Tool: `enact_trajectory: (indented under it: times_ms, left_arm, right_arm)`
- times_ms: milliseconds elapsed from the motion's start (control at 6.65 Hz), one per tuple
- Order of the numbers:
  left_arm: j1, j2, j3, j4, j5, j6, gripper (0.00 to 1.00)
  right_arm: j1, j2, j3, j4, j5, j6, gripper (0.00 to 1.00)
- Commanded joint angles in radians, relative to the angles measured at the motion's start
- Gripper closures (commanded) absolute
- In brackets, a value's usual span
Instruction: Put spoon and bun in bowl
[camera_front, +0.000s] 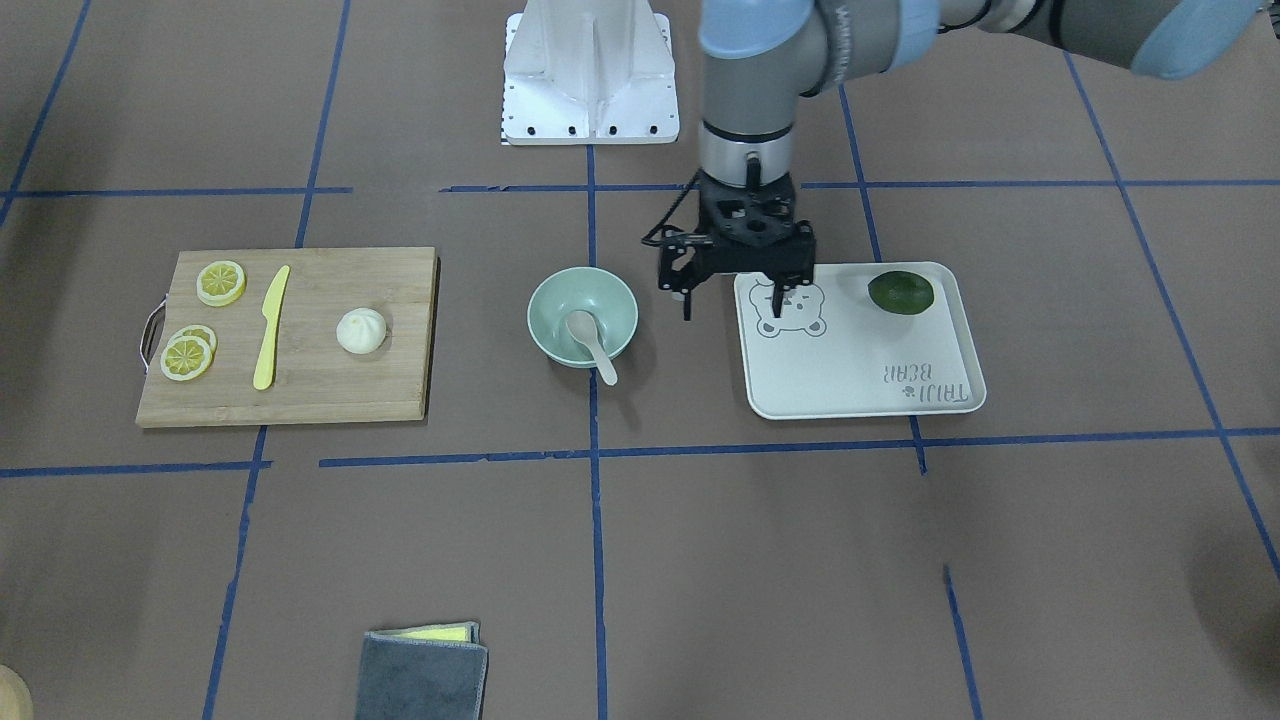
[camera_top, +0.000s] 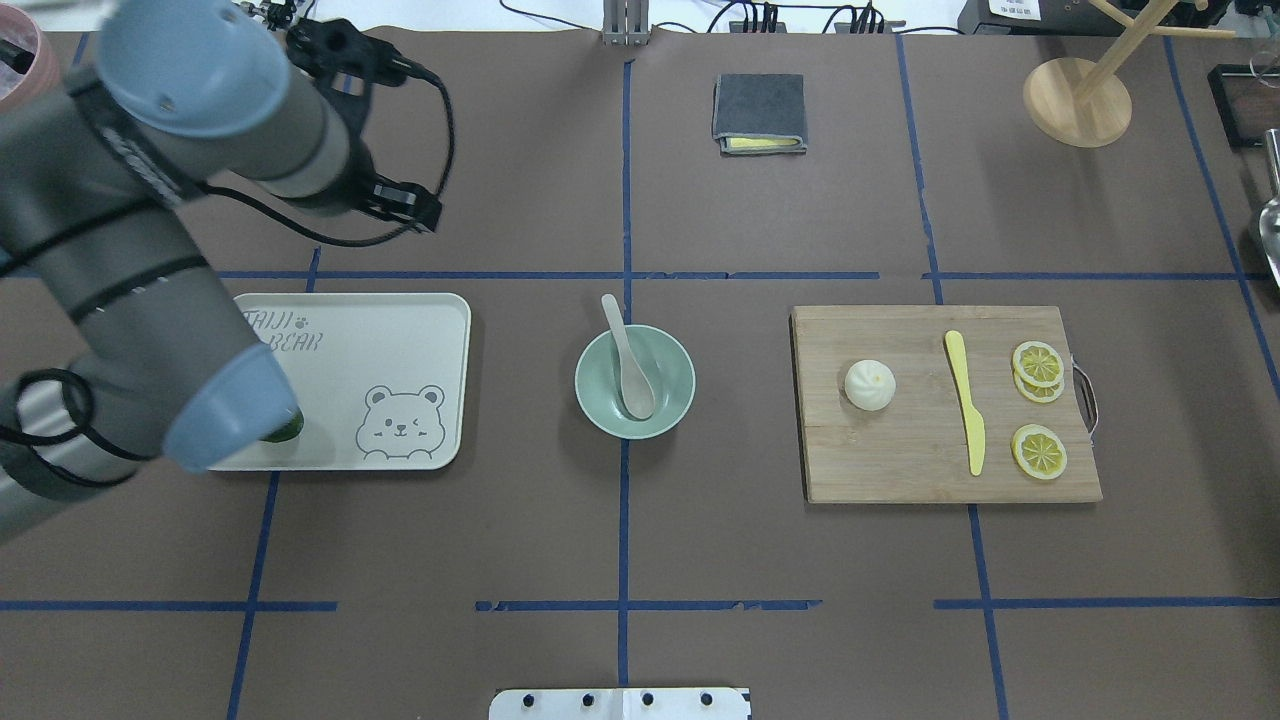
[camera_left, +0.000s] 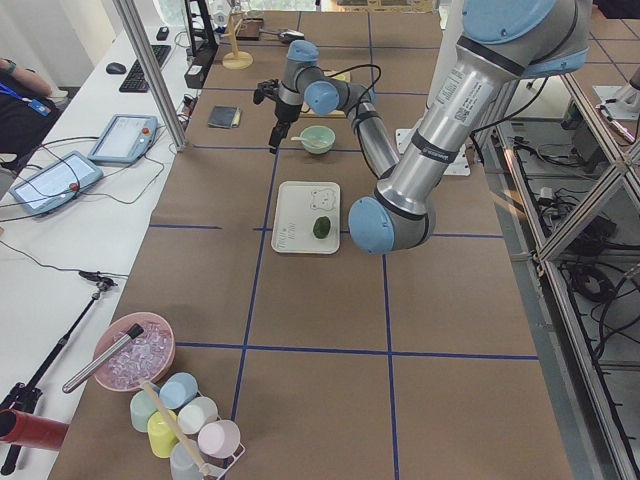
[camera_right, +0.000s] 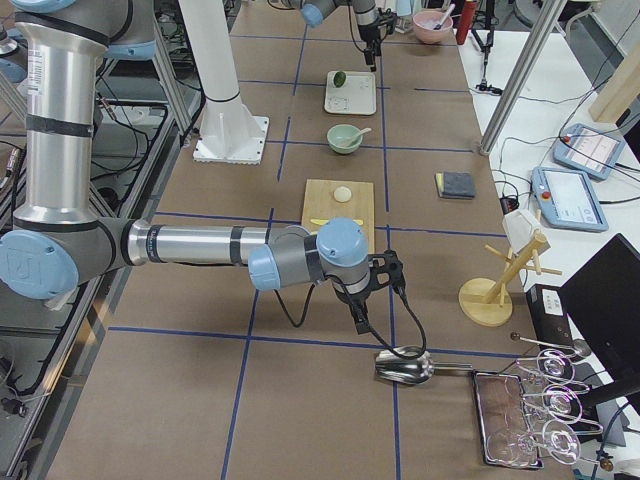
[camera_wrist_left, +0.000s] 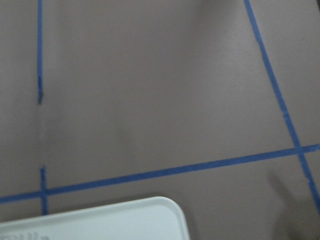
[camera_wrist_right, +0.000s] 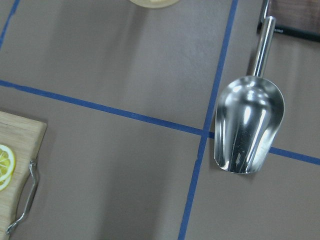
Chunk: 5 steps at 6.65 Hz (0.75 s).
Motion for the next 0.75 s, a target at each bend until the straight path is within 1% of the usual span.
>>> enact_trajectory:
  times_ms: [0, 150, 301, 451, 602]
  left_arm:
    - [-0.367, 0.162, 0.067, -0.003, -0.233, 0.56, 0.0]
    - [-0.49, 0.216, 0.158, -0.002, -0.303, 0.609, 0.0]
    - [-0.59, 0.285, 0.233, -0.008, -0.407, 0.611, 0.0]
    - [-0.681, 0.337, 0.264, -0.003, -0.436, 0.645, 0.0]
    - [-0.73, 0.419, 0.264, -0.009, -0.441, 0.725, 0.0]
  right_arm:
    - [-0.057, 0.019, 0.097, -0.003, 0.046, 0.002, 0.0]
    - [-0.102, 0.061, 0.129, -0.01, 0.06, 0.043, 0.0]
    - [-0.178, 0.066, 0.209, -0.007, 0.054, 0.208, 0.0]
    - [-0.278, 0.07, 0.293, -0.007, 0.01, 0.376, 0.0]
    - [-0.364, 0.103, 0.306, -0.009, -0.048, 0.484, 0.0]
